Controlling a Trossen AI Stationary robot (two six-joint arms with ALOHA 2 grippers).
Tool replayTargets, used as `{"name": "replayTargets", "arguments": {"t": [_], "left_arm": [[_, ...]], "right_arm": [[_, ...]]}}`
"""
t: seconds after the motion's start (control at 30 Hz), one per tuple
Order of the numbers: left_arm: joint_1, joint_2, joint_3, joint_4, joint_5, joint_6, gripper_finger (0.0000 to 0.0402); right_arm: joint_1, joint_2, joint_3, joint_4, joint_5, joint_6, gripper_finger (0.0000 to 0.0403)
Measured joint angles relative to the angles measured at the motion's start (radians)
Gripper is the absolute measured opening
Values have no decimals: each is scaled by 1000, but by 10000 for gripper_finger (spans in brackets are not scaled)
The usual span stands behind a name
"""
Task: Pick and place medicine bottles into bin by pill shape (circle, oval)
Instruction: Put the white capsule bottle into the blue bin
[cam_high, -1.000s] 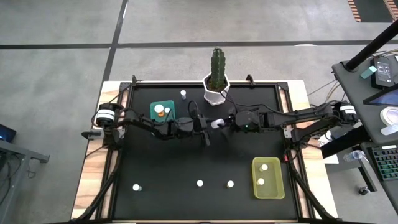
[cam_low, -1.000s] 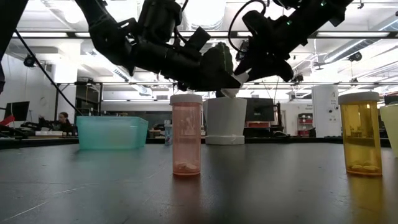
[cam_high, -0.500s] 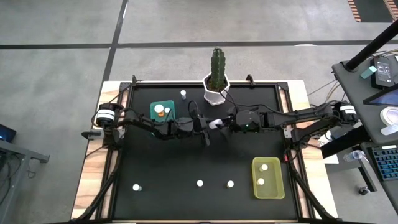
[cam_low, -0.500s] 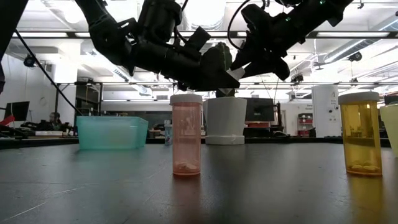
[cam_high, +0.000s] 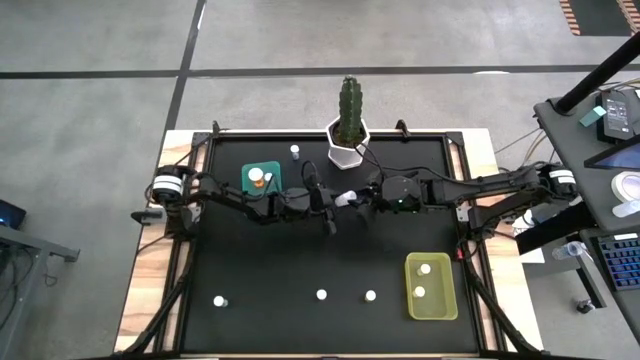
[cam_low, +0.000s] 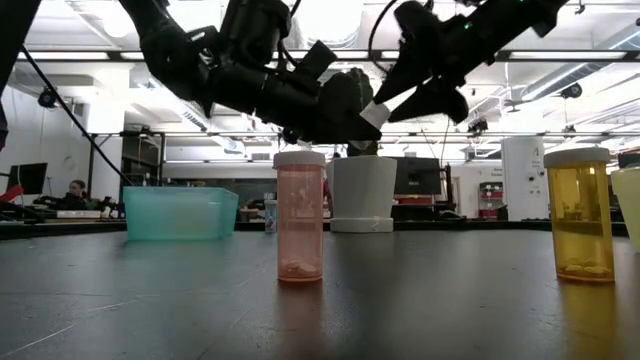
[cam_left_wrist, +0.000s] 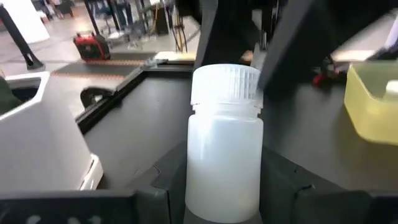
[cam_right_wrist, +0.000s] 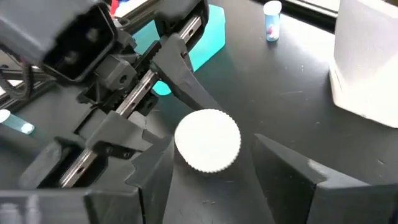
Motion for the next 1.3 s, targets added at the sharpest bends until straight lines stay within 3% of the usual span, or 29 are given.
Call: {"name": "replayTargets", "arguments": {"t": [0.27, 0.6, 0.9, 1.3], "left_arm": [[-6, -142, -1, -277, -51, -1, 127], [-3, -393, -2, -837, -140, -110, 129], [59, -551, -2, -1273, -158, -333, 129], [162, -528, 21, -1699, 39, -589, 130]], "right_arm": [[-1, -121, 0, -110, 58, -41, 214], [-1, -161, -11, -141, 62, -93, 214], [-1, -146, -13, -165, 60, -165, 215], [-1, -145, -24, -162, 61, -225, 215]]}}
